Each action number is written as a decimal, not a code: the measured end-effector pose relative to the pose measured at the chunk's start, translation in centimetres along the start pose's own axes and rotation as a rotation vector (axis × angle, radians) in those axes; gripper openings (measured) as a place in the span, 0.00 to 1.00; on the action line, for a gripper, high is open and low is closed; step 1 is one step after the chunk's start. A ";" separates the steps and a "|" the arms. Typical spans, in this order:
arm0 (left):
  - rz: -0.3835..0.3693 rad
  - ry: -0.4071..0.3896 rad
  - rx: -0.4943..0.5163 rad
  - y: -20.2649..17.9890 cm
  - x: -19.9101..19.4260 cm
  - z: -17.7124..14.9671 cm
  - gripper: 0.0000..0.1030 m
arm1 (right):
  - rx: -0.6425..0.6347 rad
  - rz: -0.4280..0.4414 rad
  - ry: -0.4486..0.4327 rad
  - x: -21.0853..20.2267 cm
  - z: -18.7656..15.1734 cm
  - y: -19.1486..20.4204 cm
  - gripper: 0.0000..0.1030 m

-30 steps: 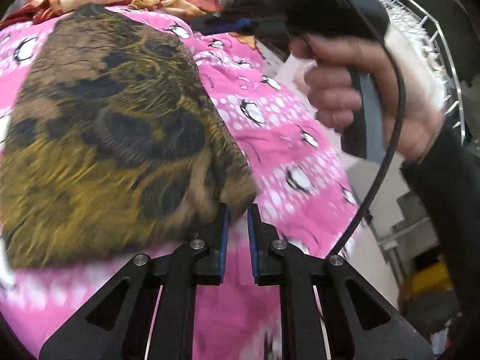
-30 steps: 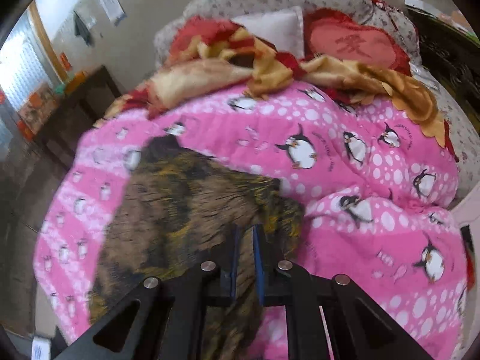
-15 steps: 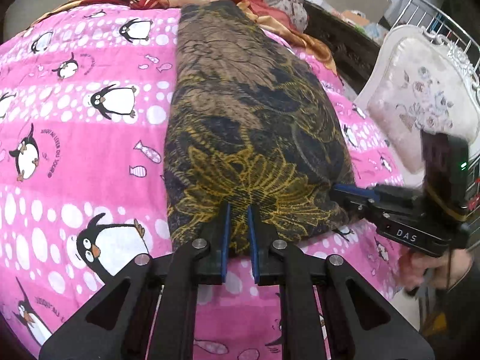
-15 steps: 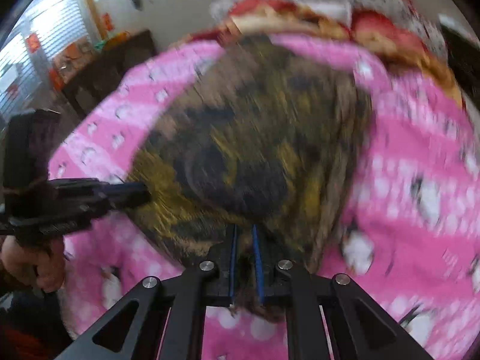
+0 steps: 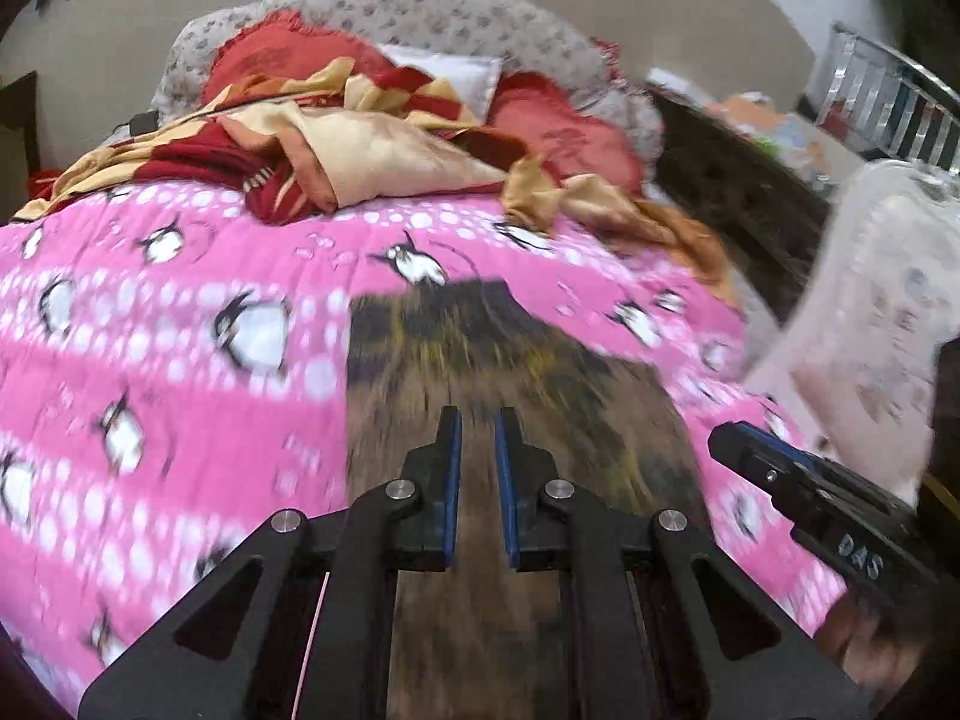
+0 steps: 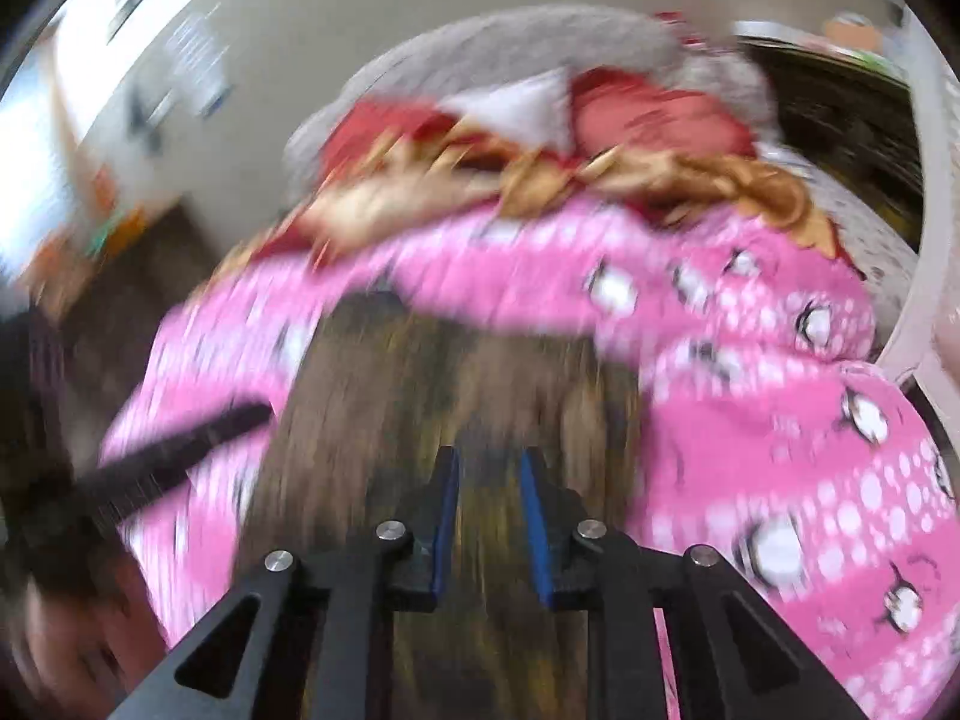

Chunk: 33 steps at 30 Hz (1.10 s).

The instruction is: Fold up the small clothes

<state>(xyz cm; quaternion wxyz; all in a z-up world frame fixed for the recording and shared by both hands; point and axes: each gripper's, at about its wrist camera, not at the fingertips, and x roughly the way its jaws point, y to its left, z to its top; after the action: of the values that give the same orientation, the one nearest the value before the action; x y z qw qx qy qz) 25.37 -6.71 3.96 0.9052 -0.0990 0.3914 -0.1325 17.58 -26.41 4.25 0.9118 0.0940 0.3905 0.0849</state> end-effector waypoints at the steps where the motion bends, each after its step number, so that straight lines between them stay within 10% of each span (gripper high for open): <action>1: 0.010 0.008 -0.007 -0.1 0.9 0.5 0.10 | -0.007 -0.014 -0.010 1.1 1.0 0.4 0.19; 8: 0.038 0.059 -0.003 0.0 7.1 0.7 0.11 | -0.041 -0.106 0.051 9.5 1.1 -0.3 0.20; 24: 0.029 0.097 0.050 -0.9 4.7 1.3 0.11 | 0.017 -0.004 0.055 7.7 1.1 -3.0 0.28; 27: -0.026 0.061 0.055 -1.3 0.3 -0.6 0.11 | -0.114 0.010 -0.036 2.2 0.6 -0.9 0.28; 33: 0.021 0.164 0.067 -1.5 0.7 -7.9 0.11 | -0.162 0.022 0.107 2.2 -5.1 0.0 0.28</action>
<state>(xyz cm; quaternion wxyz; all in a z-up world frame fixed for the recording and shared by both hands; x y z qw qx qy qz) 19.73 -8.93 -1.42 0.8742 -0.0534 0.4608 -0.1438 15.37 -25.39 -0.70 0.8933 0.0195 0.4295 0.1311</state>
